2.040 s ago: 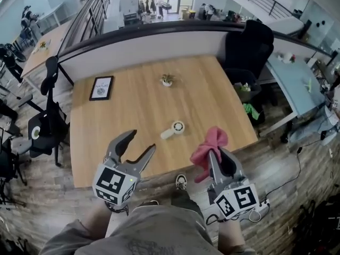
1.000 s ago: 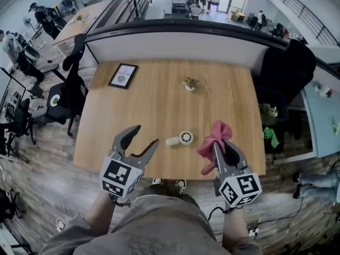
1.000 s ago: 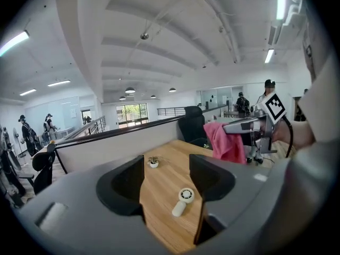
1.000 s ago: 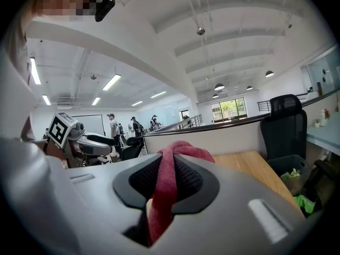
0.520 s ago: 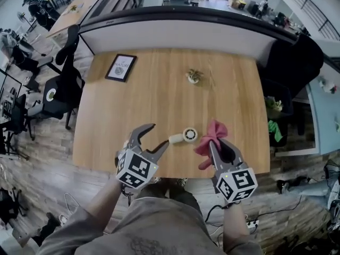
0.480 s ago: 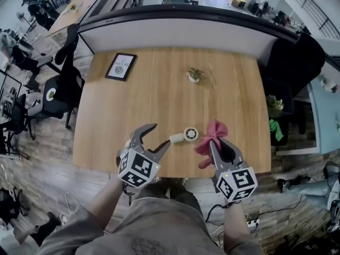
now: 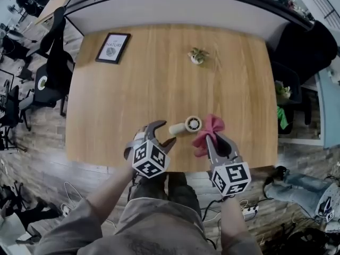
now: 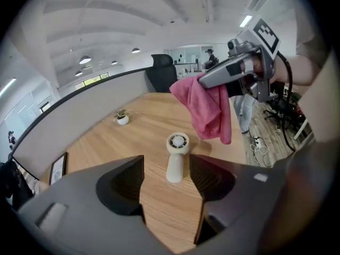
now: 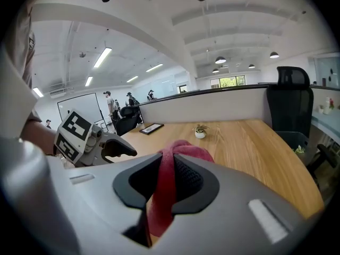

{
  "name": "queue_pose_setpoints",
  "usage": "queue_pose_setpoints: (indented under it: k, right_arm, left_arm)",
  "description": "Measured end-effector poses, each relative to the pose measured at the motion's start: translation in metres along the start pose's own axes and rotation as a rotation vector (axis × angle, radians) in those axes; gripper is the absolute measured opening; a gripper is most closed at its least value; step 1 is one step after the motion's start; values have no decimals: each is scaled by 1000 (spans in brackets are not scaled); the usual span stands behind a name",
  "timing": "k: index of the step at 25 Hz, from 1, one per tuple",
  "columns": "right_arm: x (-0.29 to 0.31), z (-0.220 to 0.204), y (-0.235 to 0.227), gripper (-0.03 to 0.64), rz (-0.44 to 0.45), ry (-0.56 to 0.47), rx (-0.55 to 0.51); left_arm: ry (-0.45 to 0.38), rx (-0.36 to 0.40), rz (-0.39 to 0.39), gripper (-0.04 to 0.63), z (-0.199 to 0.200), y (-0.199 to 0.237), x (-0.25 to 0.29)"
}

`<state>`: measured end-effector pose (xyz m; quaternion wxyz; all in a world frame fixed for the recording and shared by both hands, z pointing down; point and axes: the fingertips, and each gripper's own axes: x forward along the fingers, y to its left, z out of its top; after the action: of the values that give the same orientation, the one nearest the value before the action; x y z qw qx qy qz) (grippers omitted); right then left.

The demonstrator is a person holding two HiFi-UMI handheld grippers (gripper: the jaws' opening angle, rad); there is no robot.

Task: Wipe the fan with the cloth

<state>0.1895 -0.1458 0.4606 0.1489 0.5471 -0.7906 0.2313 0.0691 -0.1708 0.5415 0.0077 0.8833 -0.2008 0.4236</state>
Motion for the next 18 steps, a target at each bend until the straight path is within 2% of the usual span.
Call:
queue_pose_setpoints:
  k: [5, 11, 15, 18]
  right_arm:
    - [24, -24, -5, 64, -2, 41, 13]
    - [47, -41, -7, 63, 6, 76, 4]
    - [52, -54, -6, 64, 10, 102, 10]
    - [55, -64, -6, 63, 15, 118, 6]
  left_arm:
    - [67, 0, -53, 268, -26, -8, 43]
    - [110, 38, -72, 265, -40, -11, 80]
    - [124, 42, -84, 234, -45, -20, 92]
    - [136, 46, -64, 210, -50, -21, 98]
